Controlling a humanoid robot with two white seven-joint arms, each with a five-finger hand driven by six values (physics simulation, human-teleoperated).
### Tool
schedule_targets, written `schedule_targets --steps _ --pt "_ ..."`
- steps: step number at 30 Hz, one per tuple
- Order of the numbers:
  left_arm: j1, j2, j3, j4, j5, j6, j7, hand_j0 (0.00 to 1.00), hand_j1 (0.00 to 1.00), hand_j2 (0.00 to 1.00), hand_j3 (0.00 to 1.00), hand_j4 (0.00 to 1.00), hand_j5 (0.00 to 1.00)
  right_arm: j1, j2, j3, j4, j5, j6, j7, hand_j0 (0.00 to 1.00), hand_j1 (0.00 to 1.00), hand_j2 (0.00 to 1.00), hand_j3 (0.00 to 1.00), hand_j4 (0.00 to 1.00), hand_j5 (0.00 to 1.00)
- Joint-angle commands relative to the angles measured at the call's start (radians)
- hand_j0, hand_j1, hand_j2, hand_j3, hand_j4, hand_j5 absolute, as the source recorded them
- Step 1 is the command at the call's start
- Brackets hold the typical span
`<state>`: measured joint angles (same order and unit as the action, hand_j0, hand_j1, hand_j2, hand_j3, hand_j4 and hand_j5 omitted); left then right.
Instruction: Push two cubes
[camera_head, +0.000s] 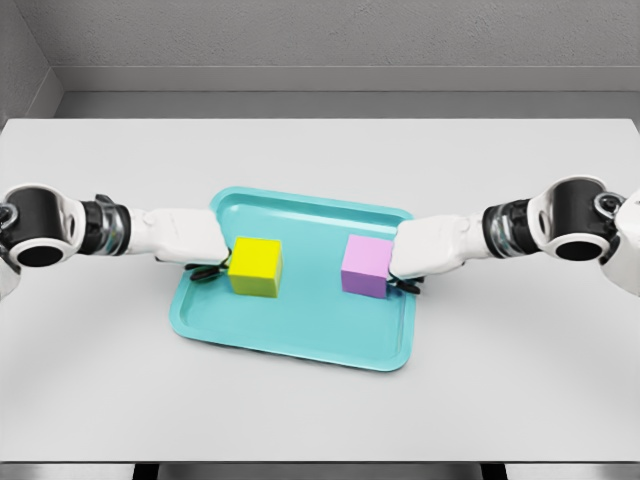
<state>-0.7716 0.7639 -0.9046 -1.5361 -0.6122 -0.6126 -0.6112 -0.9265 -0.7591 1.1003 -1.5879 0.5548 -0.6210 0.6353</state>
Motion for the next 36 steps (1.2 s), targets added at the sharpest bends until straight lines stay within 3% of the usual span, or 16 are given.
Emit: schedule_targets --steps 1,8,15,17,19,20,22,26,30,36 --pt "0.000 -0.009 -0.008 -0.002 0.002 0.002 0.000 0.02 0.02 0.02 0.02 0.02 0.02 -0.003 0.020 0.013 0.000 -0.012 0.010 -0.024 0.23 0.23 0.23 0.23 0.23 0.23" --pt "-0.002 -0.031 -0.007 -0.001 0.002 0.002 0.000 0.02 0.02 0.02 0.02 0.02 0.02 -0.017 0.047 0.035 0.002 -0.010 0.010 -0.024 0.25 0.25 0.25 0.25 0.25 0.25" --pt "-0.005 -0.063 -0.008 0.002 0.002 0.002 0.000 0.02 0.02 0.02 0.02 0.02 0.02 -0.031 0.012 0.021 -0.001 -0.004 0.010 -0.024 0.32 0.32 0.32 0.32 0.32 0.32" --pt "-0.005 -0.064 -0.008 0.002 0.003 0.002 0.000 0.02 0.02 0.02 0.02 0.02 0.02 -0.031 -0.026 0.004 -0.003 -0.003 0.010 -0.024 0.32 0.32 0.32 0.32 0.32 0.32" --pt "-0.005 -0.069 -0.010 0.002 0.003 0.002 0.000 0.02 0.02 0.02 0.02 0.02 0.02 -0.031 -0.062 -0.036 -0.006 -0.003 0.010 -0.024 0.40 0.40 0.40 0.40 0.40 0.40" --pt "-0.003 -0.069 -0.011 0.001 0.005 0.002 0.000 0.02 0.02 0.02 0.02 0.02 0.02 -0.031 -0.063 -0.040 -0.007 -0.003 0.010 -0.024 0.54 0.54 0.54 0.54 0.54 0.54" --pt "-0.005 -0.058 -0.017 -0.001 0.005 0.002 0.000 0.02 0.02 0.02 0.02 0.02 0.02 -0.031 -0.059 -0.042 -0.006 -0.003 0.010 -0.024 0.60 0.60 0.60 0.60 0.60 0.60" --pt "-0.020 -0.012 -0.019 -0.015 0.029 0.002 0.000 0.03 0.03 0.03 0.03 0.03 0.03 -0.035 -0.036 -0.037 -0.003 -0.003 0.010 -0.024 0.65 0.65 0.65 0.65 0.65 0.65" --pt "-0.034 0.014 -0.117 -0.114 0.049 0.002 0.000 0.03 0.03 0.03 0.03 0.03 0.03 -0.035 -0.009 -0.037 0.000 -0.001 0.010 -0.024 0.67 0.67 0.67 0.67 0.67 0.67" --pt "-0.038 0.017 -0.132 -0.116 0.049 0.002 0.000 0.03 0.03 0.03 0.03 0.03 0.03 -0.037 0.001 -0.039 0.000 0.001 0.010 -0.024 0.69 0.69 0.69 0.69 0.69 0.69"
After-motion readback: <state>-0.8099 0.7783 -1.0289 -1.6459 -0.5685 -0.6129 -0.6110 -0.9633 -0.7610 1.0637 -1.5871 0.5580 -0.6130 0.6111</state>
